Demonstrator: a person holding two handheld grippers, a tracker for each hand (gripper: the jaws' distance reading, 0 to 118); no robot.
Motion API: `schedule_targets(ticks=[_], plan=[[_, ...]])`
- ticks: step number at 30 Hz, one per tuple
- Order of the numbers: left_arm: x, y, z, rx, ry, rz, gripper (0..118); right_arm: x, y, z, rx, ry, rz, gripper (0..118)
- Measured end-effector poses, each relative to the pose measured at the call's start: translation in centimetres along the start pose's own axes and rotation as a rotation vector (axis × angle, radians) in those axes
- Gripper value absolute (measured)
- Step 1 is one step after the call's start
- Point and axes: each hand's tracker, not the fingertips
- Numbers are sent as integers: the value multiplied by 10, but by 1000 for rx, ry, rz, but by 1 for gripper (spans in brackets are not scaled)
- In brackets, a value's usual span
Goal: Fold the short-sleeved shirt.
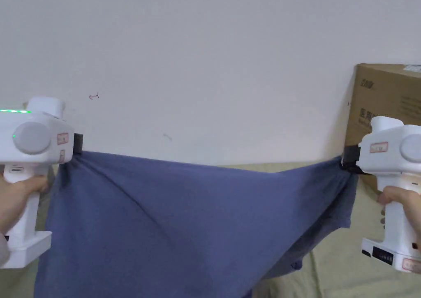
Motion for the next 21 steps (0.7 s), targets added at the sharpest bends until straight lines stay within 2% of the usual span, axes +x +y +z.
schedule_targets(ticks=[4,8,10,11,13,16,18,21], plan=[[0,37,-10,62,74,-16,2,-17,64,-18,29,4,-4,4],[8,72,-35,108,92,-11,2,-40,113,-37,100,-81,81,5],[12,90,-50,130,110,-15,2,-50,136,-40,118,-93,89,5],[14,100,-56,154,136,6,2,-55,147,-39,134,-117,102,5],[18,122,-65,171,151,29,2,-58,164,-33,198,-106,89,5],[21,148,-61,242,133,112,2,-60,193,-21,247,-127,97,5],[23,160,-56,265,127,99,2,-62,206,-8,271,-134,89,4],[25,168,-48,332,159,102,2,-64,215,10,330,-145,132,5]])
